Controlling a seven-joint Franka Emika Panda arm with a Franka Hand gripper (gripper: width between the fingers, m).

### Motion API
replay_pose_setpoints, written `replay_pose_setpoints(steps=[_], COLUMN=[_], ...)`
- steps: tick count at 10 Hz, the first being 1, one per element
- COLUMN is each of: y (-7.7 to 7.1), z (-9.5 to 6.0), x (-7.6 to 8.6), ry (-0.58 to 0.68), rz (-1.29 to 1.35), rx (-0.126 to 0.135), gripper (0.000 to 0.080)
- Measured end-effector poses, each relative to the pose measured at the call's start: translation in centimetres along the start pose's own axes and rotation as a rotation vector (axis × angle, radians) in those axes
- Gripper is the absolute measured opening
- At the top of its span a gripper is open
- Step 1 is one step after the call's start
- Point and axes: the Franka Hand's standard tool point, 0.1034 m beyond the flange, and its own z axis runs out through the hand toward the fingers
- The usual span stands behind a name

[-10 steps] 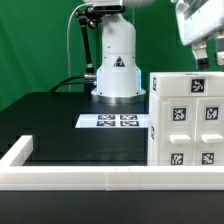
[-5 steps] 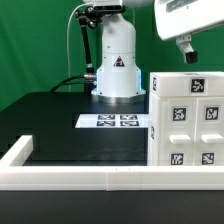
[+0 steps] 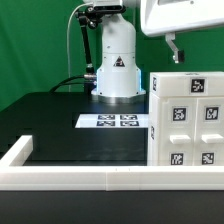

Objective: Assemble cabinet

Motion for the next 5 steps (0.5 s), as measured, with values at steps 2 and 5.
replay_pose_setpoints(steps=[2, 5], y=[-0.16, -0.02], z=[0.12, 0.16], x=[0.19, 0.21], ry=[-0.010, -0.011], rz=[-0.154, -0.361], rx=[-0.002, -0.003], gripper=[0.0796, 0.0796])
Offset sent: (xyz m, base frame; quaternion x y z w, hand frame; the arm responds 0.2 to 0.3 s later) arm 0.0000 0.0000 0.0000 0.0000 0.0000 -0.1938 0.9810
